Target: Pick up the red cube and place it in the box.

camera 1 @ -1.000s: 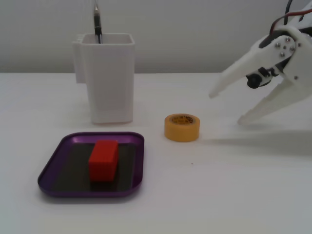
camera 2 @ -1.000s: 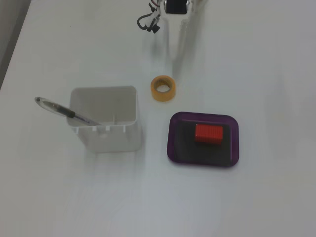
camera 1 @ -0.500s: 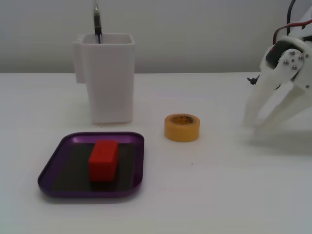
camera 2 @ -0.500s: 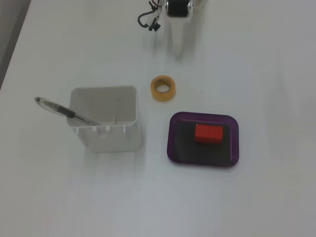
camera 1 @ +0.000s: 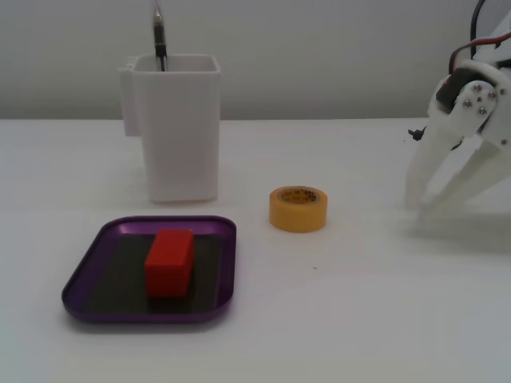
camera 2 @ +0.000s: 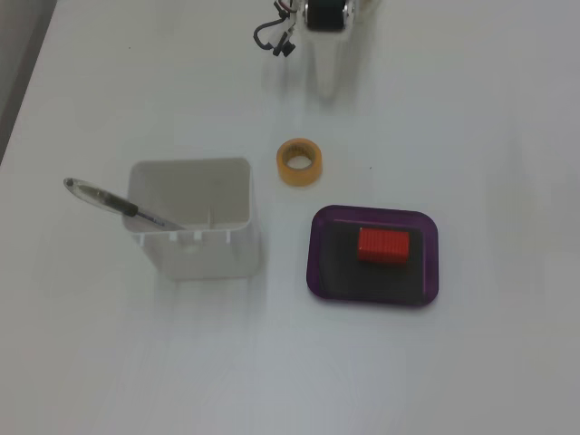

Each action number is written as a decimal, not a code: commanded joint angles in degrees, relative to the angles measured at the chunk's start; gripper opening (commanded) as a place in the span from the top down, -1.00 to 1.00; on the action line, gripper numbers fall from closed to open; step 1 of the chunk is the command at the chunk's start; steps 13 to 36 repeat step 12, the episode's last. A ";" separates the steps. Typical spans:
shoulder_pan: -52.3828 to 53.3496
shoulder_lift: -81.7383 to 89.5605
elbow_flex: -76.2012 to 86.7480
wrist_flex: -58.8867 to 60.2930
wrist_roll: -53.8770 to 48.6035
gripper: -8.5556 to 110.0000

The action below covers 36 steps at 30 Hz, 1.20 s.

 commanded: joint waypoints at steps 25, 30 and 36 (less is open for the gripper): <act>1.67 4.66 0.44 -0.35 0.44 0.86; 1.67 4.66 0.44 -0.35 0.44 0.86; 1.67 4.66 0.44 -0.35 0.44 0.86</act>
